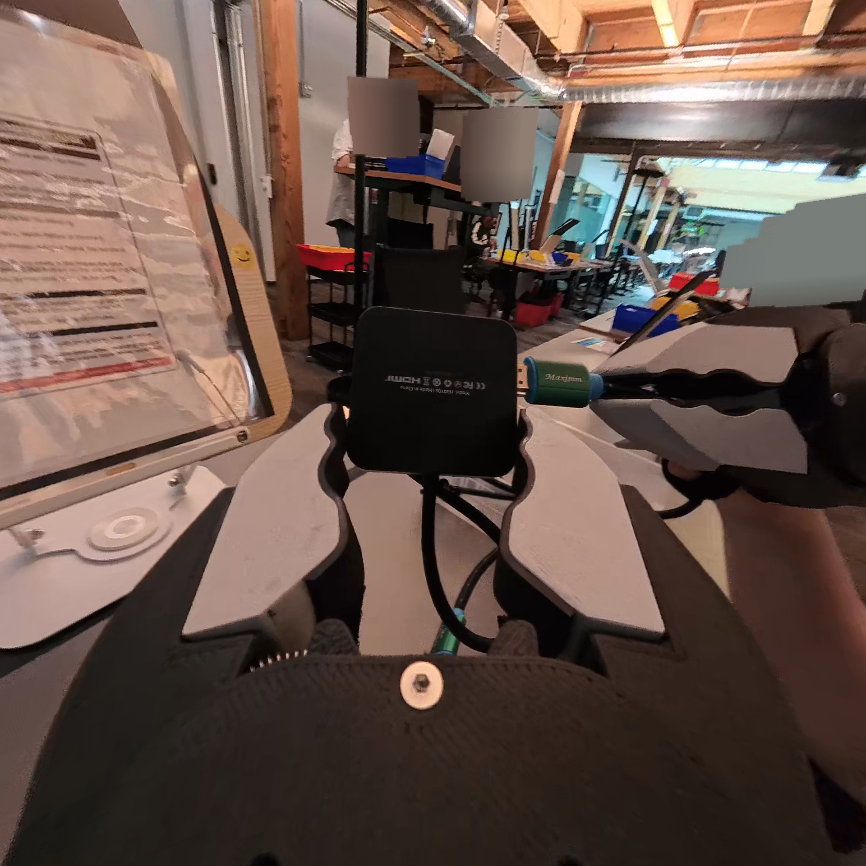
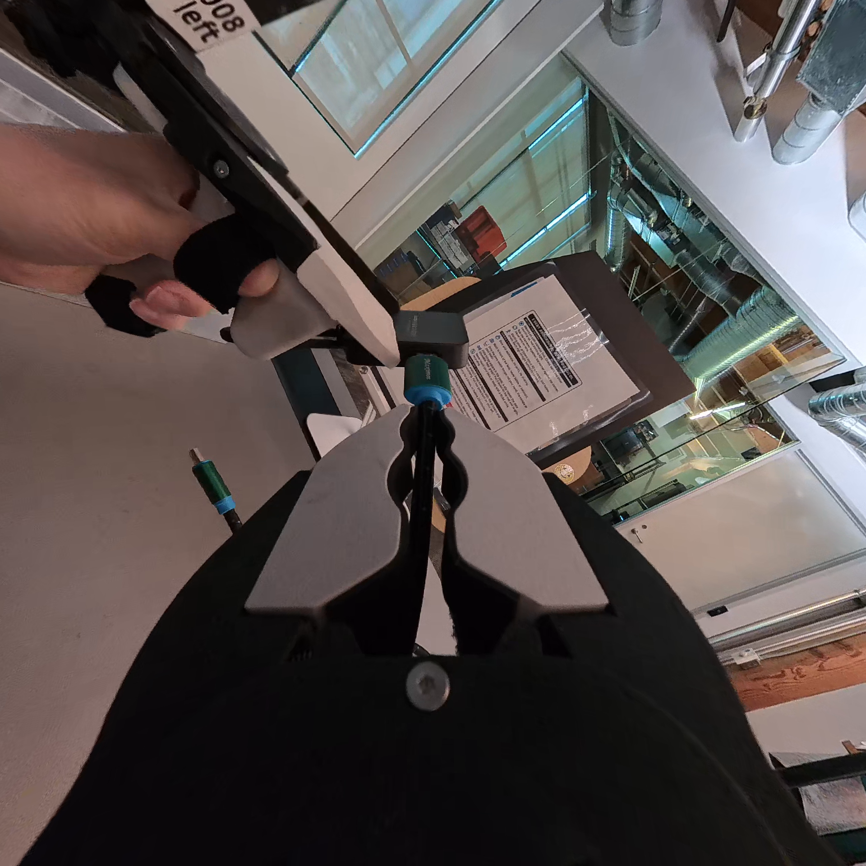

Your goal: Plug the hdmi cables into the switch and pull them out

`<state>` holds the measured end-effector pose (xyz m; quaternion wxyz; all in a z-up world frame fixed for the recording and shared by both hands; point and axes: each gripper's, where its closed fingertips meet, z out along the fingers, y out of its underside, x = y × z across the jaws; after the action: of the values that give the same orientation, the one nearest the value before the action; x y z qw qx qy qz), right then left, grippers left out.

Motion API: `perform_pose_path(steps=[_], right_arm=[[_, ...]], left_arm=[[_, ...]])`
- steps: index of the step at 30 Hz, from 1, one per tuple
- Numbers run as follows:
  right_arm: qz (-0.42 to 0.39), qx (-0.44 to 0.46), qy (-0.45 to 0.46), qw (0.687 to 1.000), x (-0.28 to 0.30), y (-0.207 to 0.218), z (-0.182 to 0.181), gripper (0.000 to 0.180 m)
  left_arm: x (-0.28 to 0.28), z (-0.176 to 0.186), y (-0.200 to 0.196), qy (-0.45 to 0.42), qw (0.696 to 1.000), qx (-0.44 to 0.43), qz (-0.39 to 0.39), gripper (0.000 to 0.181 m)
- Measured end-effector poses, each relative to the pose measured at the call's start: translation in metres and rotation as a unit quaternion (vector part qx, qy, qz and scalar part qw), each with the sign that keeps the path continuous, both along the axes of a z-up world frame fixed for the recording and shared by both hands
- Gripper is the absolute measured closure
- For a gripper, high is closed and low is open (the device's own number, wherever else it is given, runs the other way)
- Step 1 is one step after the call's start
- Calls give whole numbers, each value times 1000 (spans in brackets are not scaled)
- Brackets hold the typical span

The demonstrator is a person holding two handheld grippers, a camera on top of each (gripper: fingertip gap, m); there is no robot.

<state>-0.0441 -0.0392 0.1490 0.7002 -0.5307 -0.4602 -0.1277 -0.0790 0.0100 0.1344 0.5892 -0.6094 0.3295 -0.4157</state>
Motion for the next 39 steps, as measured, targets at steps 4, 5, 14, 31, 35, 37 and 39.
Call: perform_pose_path(steps=[4,5,14,31,35,37,39], right_arm=[[2,2,-2,1000,-2,0,-1,172],[4,6,-3,1000,-2,0,-1,172],[16,3,12,1000,-4,-2,1,172],[82,29,47,995,9,-11,9,172],[131,42,26,990,20,-27,8,171],[156,51,30,986,21,-36,11,172],[202,56,23,978,14,-49,10,172]], left_arm=[[-3,2,-1,42,997,46,40,112],[-4,3,-2,49,996,56,48,112],[-6,5,-4,45,997,50,43,113],[0,20,-29,45,996,70,37,113],[-16,34,-45,-2,999,18,-35,103],[-22,39,-52,-46,994,-30,-97,104],[-22,35,-55,-61,984,-72,-152,106]])
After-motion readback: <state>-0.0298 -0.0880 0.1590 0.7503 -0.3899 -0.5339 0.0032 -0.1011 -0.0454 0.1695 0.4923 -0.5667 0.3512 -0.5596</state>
